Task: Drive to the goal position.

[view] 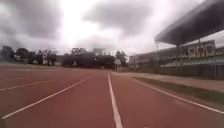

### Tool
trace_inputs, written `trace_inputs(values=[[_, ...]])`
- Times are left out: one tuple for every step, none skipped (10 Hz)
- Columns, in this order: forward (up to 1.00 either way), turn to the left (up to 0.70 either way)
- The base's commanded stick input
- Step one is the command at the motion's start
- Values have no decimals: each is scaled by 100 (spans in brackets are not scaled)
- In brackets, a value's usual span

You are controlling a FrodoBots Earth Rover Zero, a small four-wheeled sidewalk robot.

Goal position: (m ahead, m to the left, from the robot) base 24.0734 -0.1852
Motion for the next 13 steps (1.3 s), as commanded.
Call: trace_inputs(values=[[70, 0], [70, 0], [70, 0], [70, 0], [70, 0], [70, 0], [70, 0], [70, 0], [70, 0], [70, 0], [70, 0], [70, 0], [70, 0]])
